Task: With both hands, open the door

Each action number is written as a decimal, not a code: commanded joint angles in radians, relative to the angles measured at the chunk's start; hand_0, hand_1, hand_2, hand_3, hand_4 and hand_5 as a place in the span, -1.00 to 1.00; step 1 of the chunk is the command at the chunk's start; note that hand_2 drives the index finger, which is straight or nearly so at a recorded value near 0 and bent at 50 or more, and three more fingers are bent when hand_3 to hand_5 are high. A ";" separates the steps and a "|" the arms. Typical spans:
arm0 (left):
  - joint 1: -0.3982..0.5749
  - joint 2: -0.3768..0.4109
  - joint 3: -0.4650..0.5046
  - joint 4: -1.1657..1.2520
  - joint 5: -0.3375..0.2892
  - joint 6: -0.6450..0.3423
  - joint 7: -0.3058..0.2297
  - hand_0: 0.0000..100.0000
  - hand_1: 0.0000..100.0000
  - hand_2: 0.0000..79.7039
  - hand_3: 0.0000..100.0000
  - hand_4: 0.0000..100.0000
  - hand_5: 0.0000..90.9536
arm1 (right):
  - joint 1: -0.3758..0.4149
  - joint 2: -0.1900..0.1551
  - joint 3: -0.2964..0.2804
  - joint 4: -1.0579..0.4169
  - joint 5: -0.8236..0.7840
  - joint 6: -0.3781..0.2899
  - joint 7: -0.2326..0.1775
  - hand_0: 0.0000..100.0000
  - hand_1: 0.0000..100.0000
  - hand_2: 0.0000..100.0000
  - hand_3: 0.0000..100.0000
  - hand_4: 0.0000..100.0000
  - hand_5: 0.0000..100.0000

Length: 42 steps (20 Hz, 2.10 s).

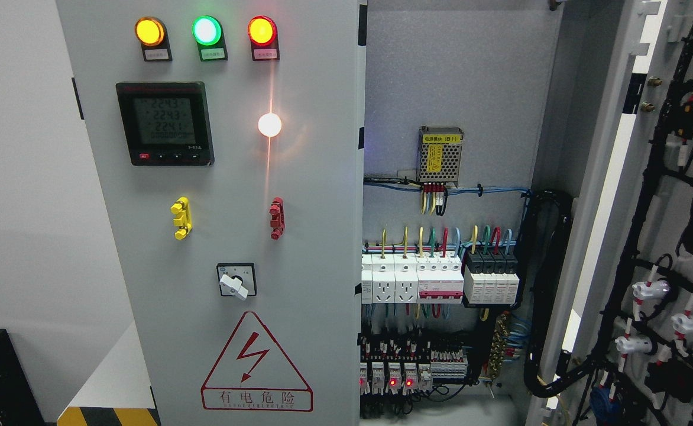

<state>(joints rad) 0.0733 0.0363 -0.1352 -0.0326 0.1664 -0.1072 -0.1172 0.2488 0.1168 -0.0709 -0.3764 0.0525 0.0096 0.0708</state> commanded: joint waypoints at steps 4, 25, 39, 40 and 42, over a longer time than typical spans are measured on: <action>0.002 -0.050 0.039 0.013 0.004 -0.026 -0.001 -1.00 -1.00 -1.00 -1.00 -1.00 -1.00 | 0.173 -0.038 0.068 -0.706 0.000 -0.034 -0.002 -1.00 -1.00 -1.00 -1.00 -1.00 -1.00; -0.007 -0.064 0.035 0.014 0.002 -0.022 0.103 -1.00 -1.00 -1.00 -1.00 -1.00 -1.00 | 0.399 -0.167 0.283 -1.509 -0.002 -0.341 -0.002 -1.00 -1.00 -1.00 -1.00 -1.00 -1.00; -0.007 -0.104 0.035 0.008 0.007 -0.023 0.102 -1.00 -1.00 -1.00 -1.00 -1.00 -1.00 | 0.195 -0.169 0.303 -1.632 -0.002 -0.528 -0.005 -1.00 -1.00 -1.00 -1.00 -1.00 -1.00; -0.007 -0.108 0.035 0.008 0.005 -0.023 0.102 -1.00 -1.00 -1.00 -1.00 -1.00 -1.00 | 0.175 -0.167 0.303 -1.632 -0.002 -0.528 -0.005 -1.00 -1.00 -1.00 -1.00 -1.00 -1.00; -0.007 -0.113 0.035 0.008 0.005 -0.023 0.102 -1.00 -1.00 -1.00 -1.00 -1.00 -1.00 | 0.127 -0.173 0.301 -1.629 -0.002 -0.524 -0.006 -1.00 -1.00 -1.00 -1.00 -1.00 -1.00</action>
<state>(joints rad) 0.0661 -0.0401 -0.1008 -0.0009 0.1724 -0.1298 -0.0120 0.4818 -0.0410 0.1994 -1.8878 0.0508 -0.5168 0.0680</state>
